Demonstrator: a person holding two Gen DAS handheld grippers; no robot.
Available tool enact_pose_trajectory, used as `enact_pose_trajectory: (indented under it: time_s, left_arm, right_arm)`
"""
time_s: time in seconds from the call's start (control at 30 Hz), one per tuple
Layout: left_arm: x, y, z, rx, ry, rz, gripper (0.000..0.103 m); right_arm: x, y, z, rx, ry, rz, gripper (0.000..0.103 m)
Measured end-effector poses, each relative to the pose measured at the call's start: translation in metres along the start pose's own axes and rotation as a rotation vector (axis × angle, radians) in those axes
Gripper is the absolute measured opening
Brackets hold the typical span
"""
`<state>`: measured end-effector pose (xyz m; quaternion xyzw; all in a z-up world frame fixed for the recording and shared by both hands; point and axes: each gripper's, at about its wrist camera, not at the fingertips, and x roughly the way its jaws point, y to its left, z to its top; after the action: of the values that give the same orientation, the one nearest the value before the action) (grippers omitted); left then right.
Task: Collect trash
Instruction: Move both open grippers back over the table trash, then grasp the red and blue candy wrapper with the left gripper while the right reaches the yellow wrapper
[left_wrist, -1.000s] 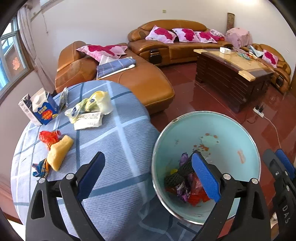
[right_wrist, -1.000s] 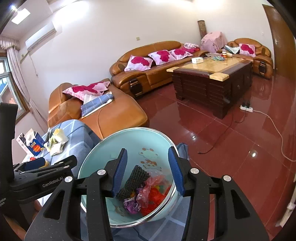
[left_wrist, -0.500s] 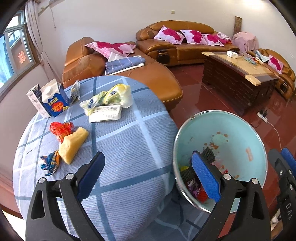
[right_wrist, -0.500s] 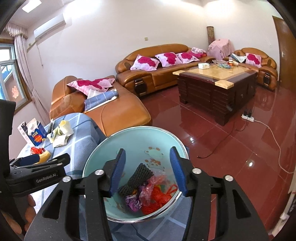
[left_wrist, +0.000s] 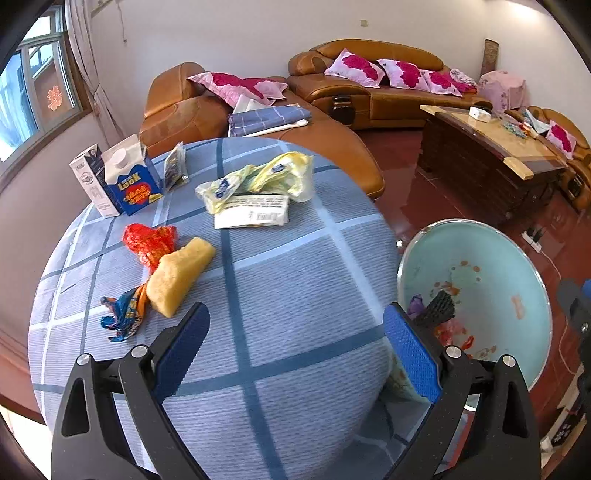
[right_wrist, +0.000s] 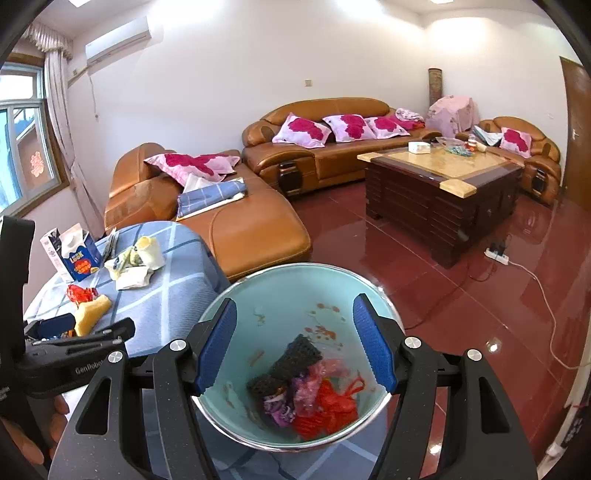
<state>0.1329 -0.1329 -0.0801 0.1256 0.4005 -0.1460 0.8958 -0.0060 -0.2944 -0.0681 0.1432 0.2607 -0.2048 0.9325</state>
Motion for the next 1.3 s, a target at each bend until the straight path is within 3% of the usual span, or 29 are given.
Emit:
enact_pose_trajectory:
  time_s: [0.7,0.93,1.3]
  left_arm:
    - [0.025,0.162,-0.028,-0.17,0.073,0.1,0.092]
    - [0.045,0.174,-0.023,-0.176,0.101,0.094,0.091]
    - [0.073,0.177,-0.015,-0.169,0.132,0.041,0.069]
  right_arm:
    - [0.031,0.106,0.009,-0.139,0.063,0.139,0.064]
    - [0.043,0.13,0.01,-0.172,0.083,0.167,0.064]
    - [0.065,0.141,0.013,-0.179,0.117,0.181,0.064]
